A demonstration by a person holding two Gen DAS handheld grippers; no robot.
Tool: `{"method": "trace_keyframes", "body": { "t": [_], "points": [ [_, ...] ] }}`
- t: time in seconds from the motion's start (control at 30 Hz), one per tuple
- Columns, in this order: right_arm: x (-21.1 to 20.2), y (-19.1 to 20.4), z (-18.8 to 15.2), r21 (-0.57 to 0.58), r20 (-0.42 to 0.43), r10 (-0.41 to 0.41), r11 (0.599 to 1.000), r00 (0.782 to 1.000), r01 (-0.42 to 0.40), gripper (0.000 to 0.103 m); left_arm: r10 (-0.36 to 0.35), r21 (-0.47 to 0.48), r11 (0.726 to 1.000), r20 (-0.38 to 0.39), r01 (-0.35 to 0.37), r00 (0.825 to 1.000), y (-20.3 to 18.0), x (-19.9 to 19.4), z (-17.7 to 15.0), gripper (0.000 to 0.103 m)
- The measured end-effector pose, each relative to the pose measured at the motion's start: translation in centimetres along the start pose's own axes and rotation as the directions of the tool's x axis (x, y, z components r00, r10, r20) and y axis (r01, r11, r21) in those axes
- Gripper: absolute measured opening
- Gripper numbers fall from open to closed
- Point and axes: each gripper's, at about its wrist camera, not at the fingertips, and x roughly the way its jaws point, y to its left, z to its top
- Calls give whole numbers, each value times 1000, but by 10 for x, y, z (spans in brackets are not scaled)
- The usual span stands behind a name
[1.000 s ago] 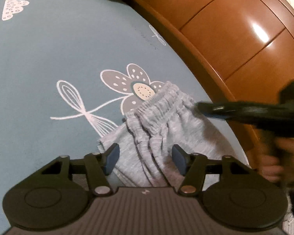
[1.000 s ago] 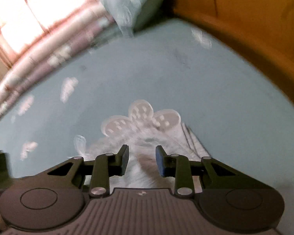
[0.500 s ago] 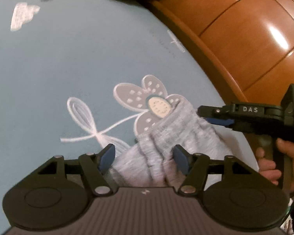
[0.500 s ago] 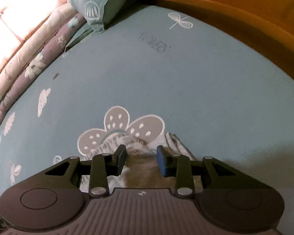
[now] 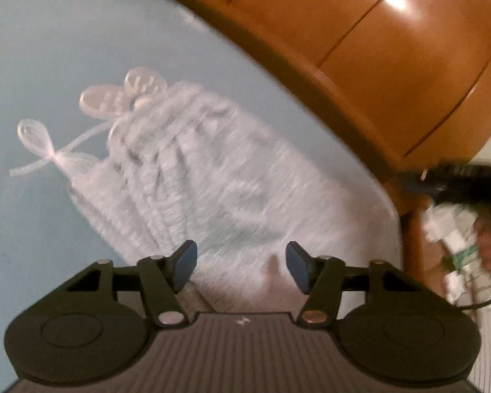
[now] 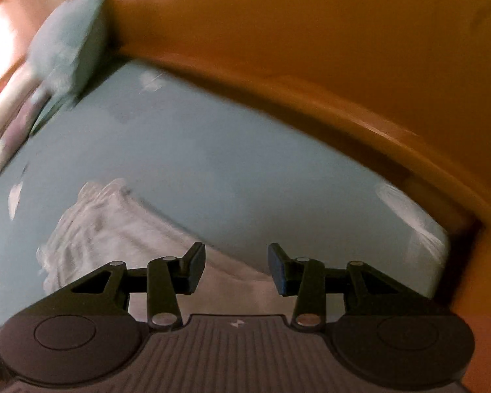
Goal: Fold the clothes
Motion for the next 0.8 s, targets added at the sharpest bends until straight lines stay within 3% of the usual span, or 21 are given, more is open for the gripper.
{"method": "trace_keyframes", "body": {
  "t": [0.1,0.17,0.23,0.3,0.4,0.43,0.53,0.63,0.73,0.8],
  "points": [
    [-2,-12,-18,37,5,47,998,999,-48,42,-73,52,996,22,71,997,-26,-10,6,64],
    [10,-6,-29,3,-9,76,997,997,-76,26,-132,92,987,11,130,991,-44,-4,10,65],
    [25,-2,-39,-29,-15,72,997,997,-73,26,-187,134,973,-14,187,982,-61,9,12,66],
    [42,-6,-44,-44,-31,14,999,999,-15,26,-168,148,974,-55,174,984,-67,25,3,66],
    [57,-26,-46,-14,-41,-19,1000,999,18,0,-74,129,987,-141,92,987,-63,53,-5,63],
    [56,-29,-45,8,-42,-12,1000,999,13,0,-62,117,990,-152,80,986,-61,57,-6,62],
    [32,-23,-39,-25,16,-22,999,1000,23,15,-118,98,987,-94,127,989,-63,45,3,65],
    [19,-25,-31,-1,52,42,999,998,-42,15,-147,114,981,-74,155,986,-71,39,10,66],
    [42,-26,-25,-18,0,21,1000,1000,-21,16,-165,115,978,-97,175,982,-77,35,5,67],
    [66,-30,-24,2,-37,5,1000,999,-5,17,-131,123,981,-143,149,981,-76,45,0,67]
  ]
}}
